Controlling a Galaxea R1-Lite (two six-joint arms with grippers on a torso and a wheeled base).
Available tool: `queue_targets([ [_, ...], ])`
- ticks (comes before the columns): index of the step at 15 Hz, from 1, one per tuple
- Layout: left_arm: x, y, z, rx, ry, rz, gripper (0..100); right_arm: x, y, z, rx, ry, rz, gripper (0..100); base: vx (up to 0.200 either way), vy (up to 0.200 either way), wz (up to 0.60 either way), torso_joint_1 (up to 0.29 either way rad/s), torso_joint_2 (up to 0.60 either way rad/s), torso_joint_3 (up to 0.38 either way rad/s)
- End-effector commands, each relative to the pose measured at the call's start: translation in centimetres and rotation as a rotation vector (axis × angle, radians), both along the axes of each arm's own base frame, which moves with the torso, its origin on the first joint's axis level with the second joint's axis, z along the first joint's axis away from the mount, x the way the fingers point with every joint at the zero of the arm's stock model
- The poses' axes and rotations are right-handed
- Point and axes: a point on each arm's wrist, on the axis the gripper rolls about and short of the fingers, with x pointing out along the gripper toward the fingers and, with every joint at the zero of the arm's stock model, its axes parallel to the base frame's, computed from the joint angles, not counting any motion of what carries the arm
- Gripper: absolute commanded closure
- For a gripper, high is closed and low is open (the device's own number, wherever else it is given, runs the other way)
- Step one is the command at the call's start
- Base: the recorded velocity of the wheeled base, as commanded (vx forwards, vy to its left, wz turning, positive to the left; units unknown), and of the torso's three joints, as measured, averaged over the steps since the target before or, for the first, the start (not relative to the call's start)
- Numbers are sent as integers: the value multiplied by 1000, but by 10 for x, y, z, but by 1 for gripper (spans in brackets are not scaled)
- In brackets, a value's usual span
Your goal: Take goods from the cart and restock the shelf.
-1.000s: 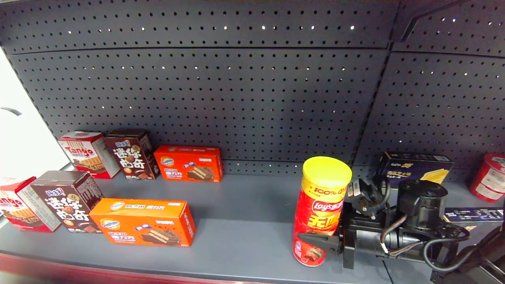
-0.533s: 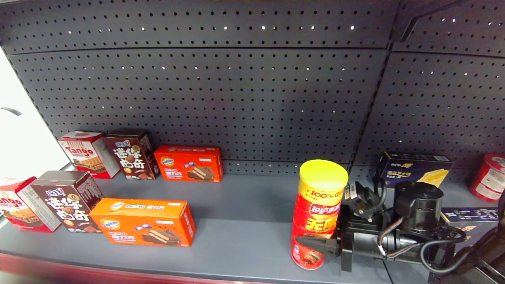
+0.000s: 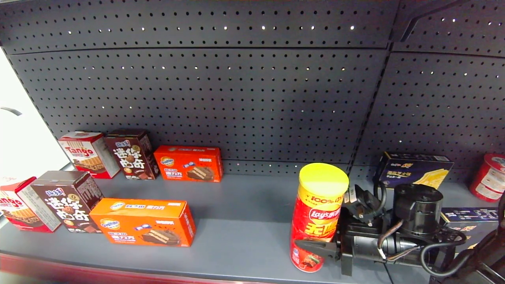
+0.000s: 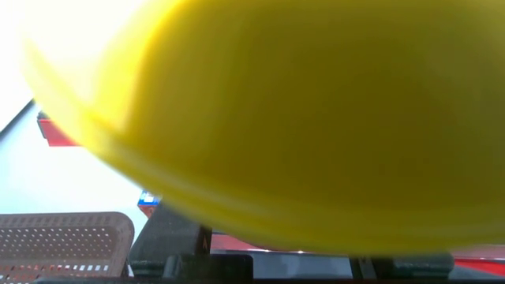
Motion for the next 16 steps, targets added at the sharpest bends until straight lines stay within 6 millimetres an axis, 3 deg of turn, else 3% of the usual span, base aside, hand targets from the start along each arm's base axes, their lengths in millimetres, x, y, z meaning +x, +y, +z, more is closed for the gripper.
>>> queue_targets([
  [1,0,0,-1,0,2,1,100,-1,0,-2,-6,3,2,100,0,0,0,0,0,0],
  [3,0,0,-1,0,2,1,100,-3,-1,-4,-15,16,4,100,0,0,0,0,0,0],
  [4,0,0,0,0,0,1,100,-3,-1,-4,-13,12,2,0,0,0,0,0,0,0],
  [16,0,0,0,-1,0,-8,100,0,-7,10,12,-40,-36,0,0,0,0,0,0,0],
])
